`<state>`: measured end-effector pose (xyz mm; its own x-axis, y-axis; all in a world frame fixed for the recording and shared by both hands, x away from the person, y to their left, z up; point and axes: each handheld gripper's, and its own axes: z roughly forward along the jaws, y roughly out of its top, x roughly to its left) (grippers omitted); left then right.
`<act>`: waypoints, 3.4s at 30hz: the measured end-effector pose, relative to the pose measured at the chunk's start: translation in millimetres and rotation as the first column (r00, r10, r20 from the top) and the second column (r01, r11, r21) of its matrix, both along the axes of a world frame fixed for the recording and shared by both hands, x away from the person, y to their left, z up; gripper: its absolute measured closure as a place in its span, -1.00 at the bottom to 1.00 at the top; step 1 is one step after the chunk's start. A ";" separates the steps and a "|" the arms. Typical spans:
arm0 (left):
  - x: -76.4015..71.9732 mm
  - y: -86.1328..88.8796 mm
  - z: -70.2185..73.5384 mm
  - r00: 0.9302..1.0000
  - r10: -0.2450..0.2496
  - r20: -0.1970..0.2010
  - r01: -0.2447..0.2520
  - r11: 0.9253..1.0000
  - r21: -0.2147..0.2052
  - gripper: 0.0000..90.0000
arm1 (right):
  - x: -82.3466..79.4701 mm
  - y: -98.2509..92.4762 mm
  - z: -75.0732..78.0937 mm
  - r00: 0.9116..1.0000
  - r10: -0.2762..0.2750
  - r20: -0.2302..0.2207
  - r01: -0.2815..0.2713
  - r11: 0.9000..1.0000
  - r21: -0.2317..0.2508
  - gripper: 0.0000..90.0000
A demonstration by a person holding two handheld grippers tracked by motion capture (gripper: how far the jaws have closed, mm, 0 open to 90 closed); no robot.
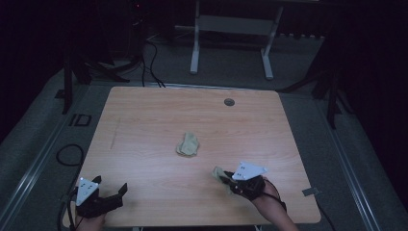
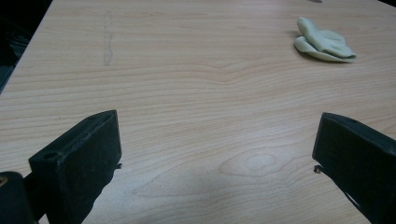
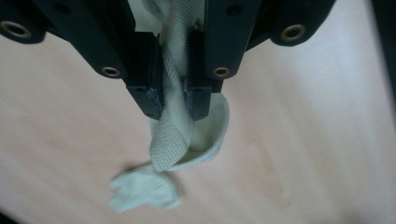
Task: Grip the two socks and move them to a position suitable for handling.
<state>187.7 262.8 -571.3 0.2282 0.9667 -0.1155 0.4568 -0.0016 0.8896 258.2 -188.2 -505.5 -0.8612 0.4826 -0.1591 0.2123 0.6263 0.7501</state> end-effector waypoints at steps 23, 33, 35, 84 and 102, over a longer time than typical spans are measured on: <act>0.9 -27.6 8.8 0.988 -0.153 -0.012 0.153 0.988 -0.020 -0.97 | -5.0 16.5 -48.1 0.989 0.120 -0.090 -0.129 0.987 -0.101 0.03; 11.7 -104.3 34.5 0.897 -0.439 -0.045 0.438 0.898 -0.030 -0.69 | -4.7 0.5 7.1 0.997 0.080 -0.010 -0.080 0.995 -0.057 0.46; 16.4 -120.2 37.3 0.873 -0.486 -0.041 0.484 0.874 -0.045 -0.64 | -2.2 -0.2 6.1 0.997 0.073 -0.035 -0.075 0.996 -0.050 0.50; 36.3 -168.2 7.5 0.791 -0.554 -0.262 0.567 0.823 -0.029 0.99 | 6.6 -33.1 -29.6 0.980 -0.131 -0.150 0.128 0.991 -0.028 0.61; 46.5 -197.3 17.8 0.783 -0.572 -0.243 0.598 0.801 0.039 0.98 | 17.6 -9.0 -34.0 0.988 -0.068 -0.136 0.059 0.996 -0.068 0.98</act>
